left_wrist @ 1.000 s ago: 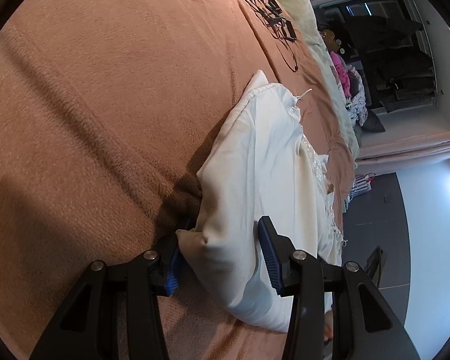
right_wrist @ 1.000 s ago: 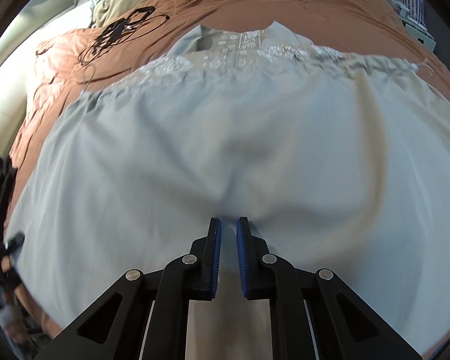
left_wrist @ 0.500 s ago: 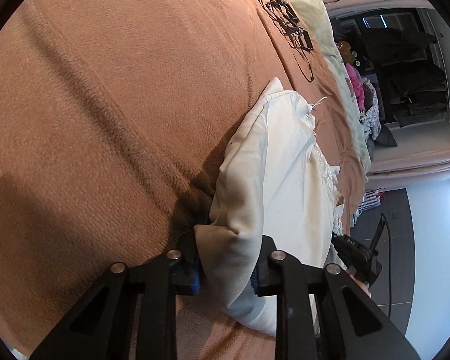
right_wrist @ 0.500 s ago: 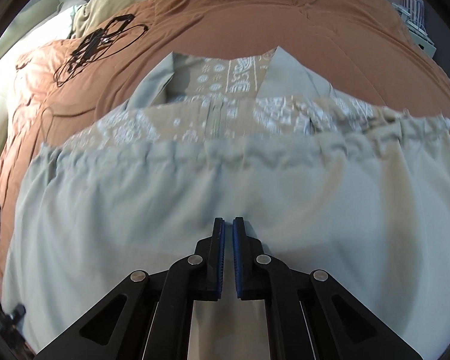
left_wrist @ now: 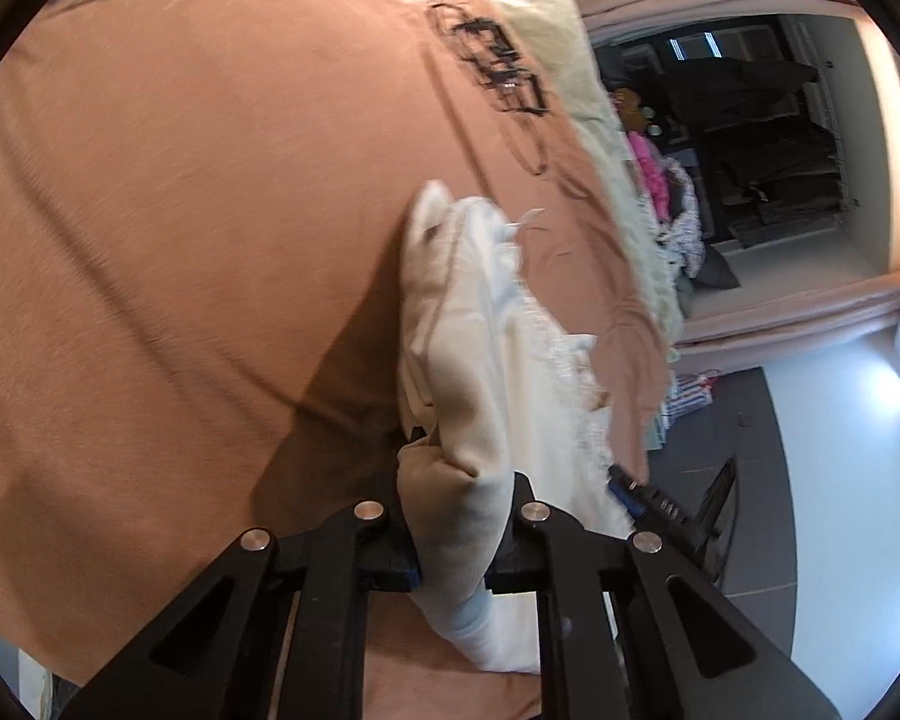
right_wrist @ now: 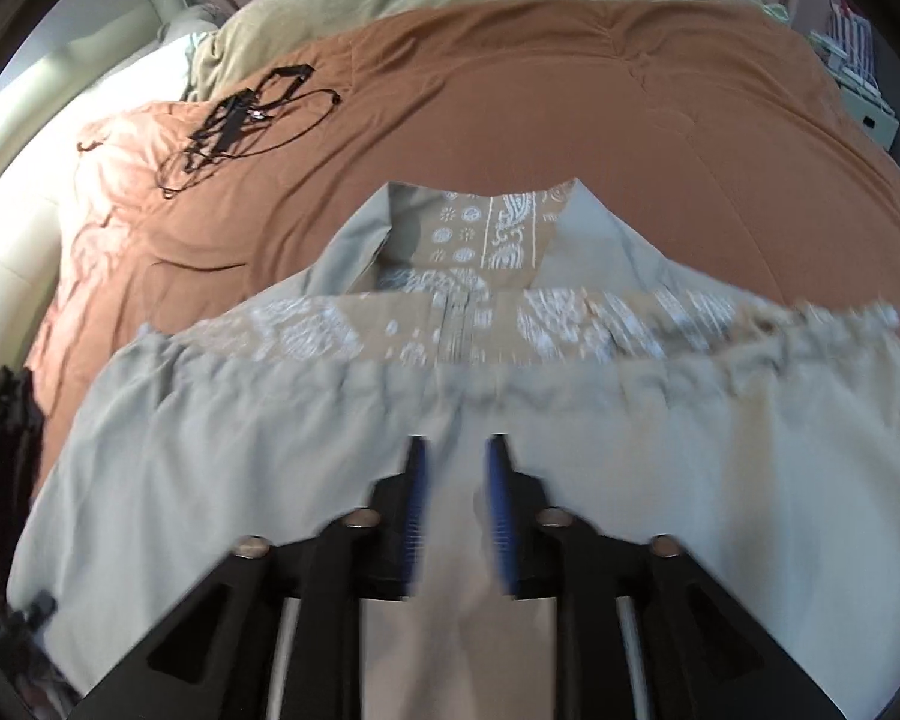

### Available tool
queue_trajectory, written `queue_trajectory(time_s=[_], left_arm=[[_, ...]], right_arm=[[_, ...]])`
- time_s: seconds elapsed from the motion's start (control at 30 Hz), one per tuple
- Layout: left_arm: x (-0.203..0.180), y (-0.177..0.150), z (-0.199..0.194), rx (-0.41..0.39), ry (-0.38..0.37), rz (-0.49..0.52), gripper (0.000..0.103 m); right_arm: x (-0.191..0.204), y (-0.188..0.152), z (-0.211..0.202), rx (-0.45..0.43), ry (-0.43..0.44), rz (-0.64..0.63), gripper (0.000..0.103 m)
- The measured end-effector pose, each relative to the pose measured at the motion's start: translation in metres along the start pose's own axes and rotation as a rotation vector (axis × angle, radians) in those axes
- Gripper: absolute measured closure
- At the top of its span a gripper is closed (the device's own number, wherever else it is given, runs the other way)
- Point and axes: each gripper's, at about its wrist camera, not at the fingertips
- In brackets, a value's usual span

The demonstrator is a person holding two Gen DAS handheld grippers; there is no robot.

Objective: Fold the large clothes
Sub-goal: 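Lift the side edge with both tools and fold it over the jacket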

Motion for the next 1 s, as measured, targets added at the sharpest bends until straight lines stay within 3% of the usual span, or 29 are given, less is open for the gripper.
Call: queue_trajectory(time_s=[0.07, 0.23, 0.3, 0.37, 0.57, 0.77, 1.0], left_arm=[[-0.014, 0.002, -0.002, -0.003, -0.021, 0.021, 0.090], [-0.056, 0.005, -0.003, -0.005, -0.066, 0.078, 0.091], [-0.075, 0.006, -0.003, -0.005, -0.083, 0.107, 0.091], [-0.091, 0.006, -0.003, -0.002, -0.096, 0.130, 0.091], [-0.138, 0.007, -0.001, 0.002, -0.136, 0.189, 0.091], [-0.189, -0.006, 0.007, 0.037, -0.163, 0.267, 0.091], [-0.246, -0.028, 0.025, 0.078, -0.191, 0.377, 0.091]], right_arm=[[-0.002, -0.014, -0.016, -0.014, 0.030, 0.006, 0.060], [-0.002, -0.063, -0.050, -0.011, 0.102, -0.003, 0.060], [-0.005, -0.083, -0.056, 0.004, 0.136, -0.003, 0.064], [-0.008, -0.102, -0.060, 0.027, 0.164, 0.001, 0.076], [-0.011, -0.150, -0.065, 0.058, 0.178, -0.002, 0.080], [-0.019, -0.184, -0.046, 0.098, 0.188, 0.028, 0.086], [-0.021, -0.186, -0.041, 0.105, 0.204, 0.040, 0.087]])
Point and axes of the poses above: each gripper's, at about its wrist camera, not at the fingertips, and z roughly the way its jaws point, x to its left, y to its top, and after that the axes turned 3 degrees about z, right-handed
